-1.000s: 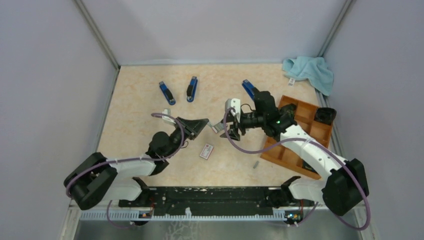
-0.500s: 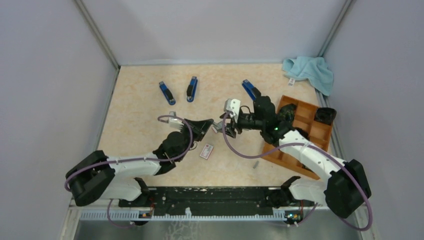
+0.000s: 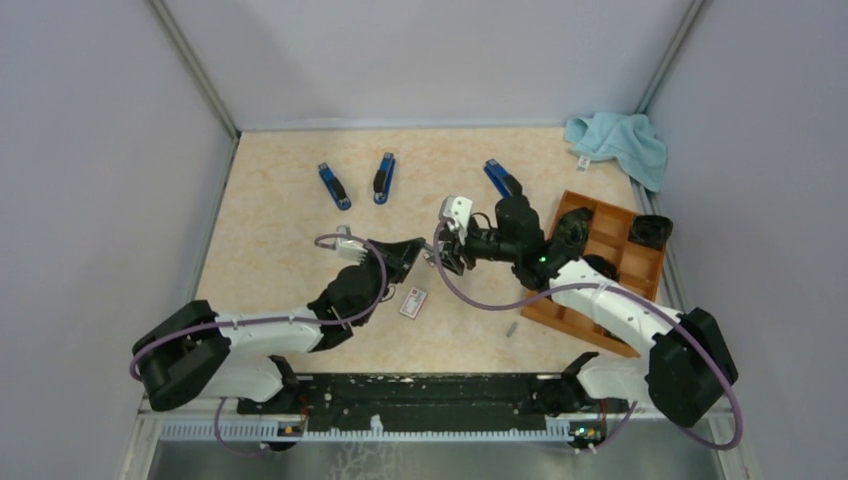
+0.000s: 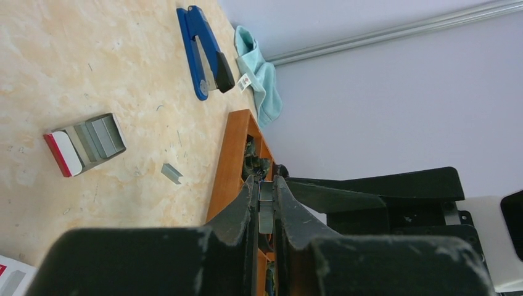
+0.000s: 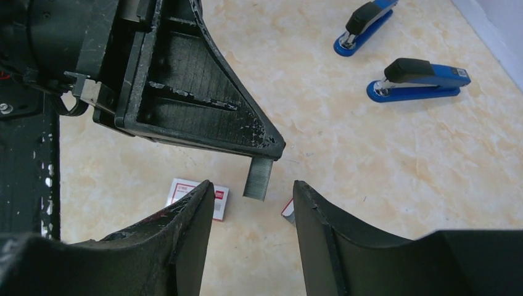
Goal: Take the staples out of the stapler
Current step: Adjust the staple.
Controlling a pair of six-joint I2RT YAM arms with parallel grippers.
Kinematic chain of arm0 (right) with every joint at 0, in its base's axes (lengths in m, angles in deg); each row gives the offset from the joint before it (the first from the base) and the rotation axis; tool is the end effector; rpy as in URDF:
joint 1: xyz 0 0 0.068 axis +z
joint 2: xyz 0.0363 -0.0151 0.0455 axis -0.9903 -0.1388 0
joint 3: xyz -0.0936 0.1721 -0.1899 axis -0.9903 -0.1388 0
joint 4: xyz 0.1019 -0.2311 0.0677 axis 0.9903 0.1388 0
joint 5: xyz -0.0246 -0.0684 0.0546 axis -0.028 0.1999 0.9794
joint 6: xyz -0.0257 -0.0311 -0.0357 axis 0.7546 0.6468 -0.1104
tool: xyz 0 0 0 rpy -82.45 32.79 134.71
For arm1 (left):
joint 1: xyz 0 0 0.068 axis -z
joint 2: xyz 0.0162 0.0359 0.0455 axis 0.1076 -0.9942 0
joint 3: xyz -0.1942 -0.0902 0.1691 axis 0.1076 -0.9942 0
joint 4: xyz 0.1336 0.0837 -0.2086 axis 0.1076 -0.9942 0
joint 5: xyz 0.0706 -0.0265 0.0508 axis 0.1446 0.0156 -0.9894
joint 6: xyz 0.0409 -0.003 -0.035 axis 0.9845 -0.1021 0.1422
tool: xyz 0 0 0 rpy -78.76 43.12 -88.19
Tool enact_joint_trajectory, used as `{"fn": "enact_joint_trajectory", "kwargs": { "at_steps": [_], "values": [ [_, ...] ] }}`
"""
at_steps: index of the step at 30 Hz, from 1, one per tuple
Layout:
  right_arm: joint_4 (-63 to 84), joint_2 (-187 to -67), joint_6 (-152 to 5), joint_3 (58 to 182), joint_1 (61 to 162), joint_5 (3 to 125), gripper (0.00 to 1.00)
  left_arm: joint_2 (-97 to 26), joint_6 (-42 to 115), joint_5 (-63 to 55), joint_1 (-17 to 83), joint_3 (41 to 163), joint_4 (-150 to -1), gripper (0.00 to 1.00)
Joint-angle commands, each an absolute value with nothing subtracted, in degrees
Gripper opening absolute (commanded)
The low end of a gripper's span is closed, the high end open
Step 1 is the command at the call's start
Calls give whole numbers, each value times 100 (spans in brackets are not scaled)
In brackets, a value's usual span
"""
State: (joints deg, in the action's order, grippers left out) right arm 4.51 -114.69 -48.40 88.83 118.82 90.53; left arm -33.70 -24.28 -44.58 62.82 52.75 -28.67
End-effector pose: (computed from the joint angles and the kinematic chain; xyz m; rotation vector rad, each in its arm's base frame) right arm 0.2047 0.1778 0.2812 -1.2262 1.4700 0.7740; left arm 0.1542 -0.1992 0.2135 -0.7063 1.5997 -1.2728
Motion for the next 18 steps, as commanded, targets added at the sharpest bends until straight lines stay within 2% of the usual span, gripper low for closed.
{"fn": "enact_joint_trajectory", "kwargs": {
  "at_steps": [1, 6, 11, 18],
  "values": [
    [135, -11575, -5035, 8973, 12000, 8766, 51, -3426, -2358, -4590, 6339, 5394, -2648, 12],
    [129, -11687, -5057, 9028, 12047, 8614, 49, -3443, -2349, -4556, 6353, 5377, -2564, 12],
    [61, -11668, -5040, 9007, 12080, 8701, 38, -3481, -2338, -4538, 6348, 5340, -2462, 12],
    [-9, -11616, -5057, 8971, 12087, 8716, 30, -3542, -2373, -4503, 6348, 5318, -2331, 12]
  ]
}}
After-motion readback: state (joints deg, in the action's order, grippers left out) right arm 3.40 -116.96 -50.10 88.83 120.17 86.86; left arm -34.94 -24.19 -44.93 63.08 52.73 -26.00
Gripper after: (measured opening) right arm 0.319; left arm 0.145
